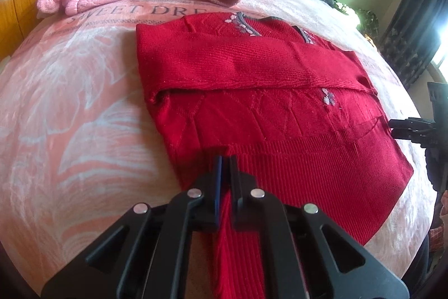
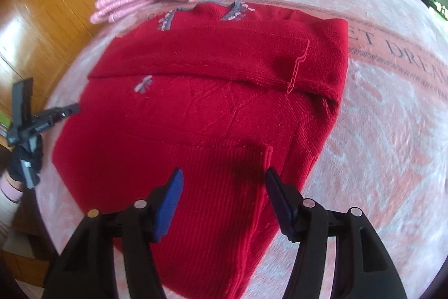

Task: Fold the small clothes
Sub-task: 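Carry the held hem over the body to the collar with both tools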

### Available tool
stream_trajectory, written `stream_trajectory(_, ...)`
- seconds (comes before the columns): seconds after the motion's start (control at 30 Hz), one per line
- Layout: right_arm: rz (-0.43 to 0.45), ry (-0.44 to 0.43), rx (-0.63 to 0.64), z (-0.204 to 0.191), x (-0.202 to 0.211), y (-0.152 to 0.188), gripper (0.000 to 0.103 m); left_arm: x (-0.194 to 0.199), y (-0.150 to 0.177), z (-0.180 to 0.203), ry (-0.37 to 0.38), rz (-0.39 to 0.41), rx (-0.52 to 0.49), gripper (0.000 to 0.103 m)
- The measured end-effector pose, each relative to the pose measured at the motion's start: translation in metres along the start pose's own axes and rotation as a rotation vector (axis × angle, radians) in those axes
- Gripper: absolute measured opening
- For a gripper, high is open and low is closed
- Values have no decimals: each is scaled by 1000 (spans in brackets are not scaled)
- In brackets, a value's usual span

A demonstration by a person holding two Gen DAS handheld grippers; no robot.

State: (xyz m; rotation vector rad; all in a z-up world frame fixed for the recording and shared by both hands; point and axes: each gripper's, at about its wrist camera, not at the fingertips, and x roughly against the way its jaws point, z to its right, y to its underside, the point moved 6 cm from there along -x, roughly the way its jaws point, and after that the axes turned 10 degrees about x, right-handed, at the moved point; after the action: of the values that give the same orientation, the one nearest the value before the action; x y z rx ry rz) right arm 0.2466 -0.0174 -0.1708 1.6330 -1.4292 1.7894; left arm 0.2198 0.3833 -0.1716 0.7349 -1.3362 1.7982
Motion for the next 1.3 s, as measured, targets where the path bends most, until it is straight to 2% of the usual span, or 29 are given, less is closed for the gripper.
stream_trajectory(0.17,-28,4,18,2,-16,-6,61,-7,-3,2,-14,-3,-3,8)
stream_trajectory(0.2,-41,19,33,1,-19,-7,57,-8,-4,2,-17,-4,-6,9)
stream_trajectory(0.23,-49,42,49,0,-22,-6,52,-9,-4,3,-25,-6,-8,9)
stream_trajectory(0.27,-47,58,68,-2,-22,-6,42,-11,-5,3,-32,-7,-8,8)
stream_trajectory(0.3,-40,56,80,-4,-20,-6,24,-11,-5,3,-34,-8,-7,4)
stream_trajectory(0.33,-32,48,85,-7,-18,-6,15,-10,-5,3,-42,-2,-6,4)
stream_trajectory(0.4,-4,55,103,-11,-9,-4,9,-6,-5,3,-35,12,-4,3)
stream_trajectory(0.5,34,68,130,-16,7,1,8,9,-3,6,-14,59,-1,2)
stream_trajectory(0.73,139,21,64,-13,50,11,6,57,3,16,55,185,12,2)
stream_trajectory(0.9,182,-4,29,-12,64,11,6,73,4,23,92,219,28,2)
stream_trajectory(1.1,247,-24,-11,-5,87,-7,6,92,-24,32,110,297,47,2)
stream_trajectory(1.2,260,4,-4,-1,93,-22,6,93,-43,39,109,312,36,2)
stream_trajectory(1.3,225,-14,-19,2,79,-28,5,70,-50,38,96,227,27,3)
